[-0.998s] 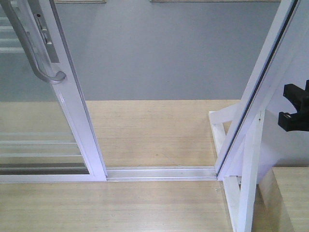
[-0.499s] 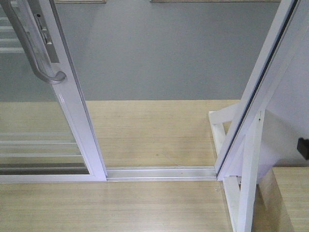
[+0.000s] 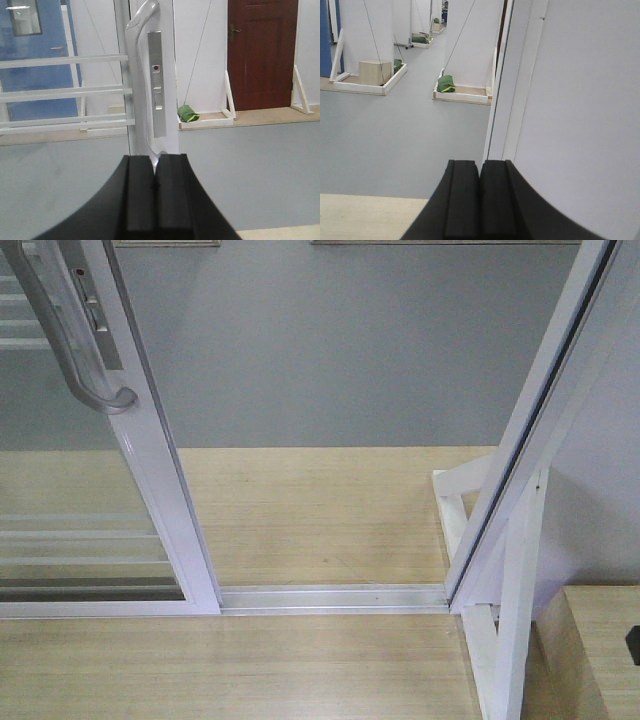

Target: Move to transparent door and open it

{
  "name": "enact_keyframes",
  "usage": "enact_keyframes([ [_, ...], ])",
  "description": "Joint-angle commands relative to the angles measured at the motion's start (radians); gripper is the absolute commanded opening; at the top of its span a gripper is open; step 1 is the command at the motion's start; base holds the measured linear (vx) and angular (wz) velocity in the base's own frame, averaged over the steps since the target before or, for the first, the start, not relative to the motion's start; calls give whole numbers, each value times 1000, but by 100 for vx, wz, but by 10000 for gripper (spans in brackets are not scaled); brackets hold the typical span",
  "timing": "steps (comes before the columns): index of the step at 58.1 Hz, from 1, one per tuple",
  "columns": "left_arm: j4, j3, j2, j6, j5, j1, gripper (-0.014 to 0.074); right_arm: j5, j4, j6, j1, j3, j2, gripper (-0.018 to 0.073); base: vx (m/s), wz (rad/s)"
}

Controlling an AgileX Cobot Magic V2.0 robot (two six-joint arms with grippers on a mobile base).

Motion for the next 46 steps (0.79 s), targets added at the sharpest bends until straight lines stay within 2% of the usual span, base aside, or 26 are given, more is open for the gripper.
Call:
enact_keyframes([
  [1,-10,32,-13,-2,-76,-3,-6,-92,-6,-2,-16,16,-29,-8,0,0],
  [8,-10,32,-13,-2,-76,-3,-6,-130,-3,-1,-16,93,-108,-7,0,0],
  [11,-10,32,-13,-2,-76,-3,-6,-84,-2,2,-16,88,-139,-7,0,0],
  [46,-10,32,-12,-2,-76,-3,-6,-98,-2,0,-16,88,-134,-7,0,0],
])
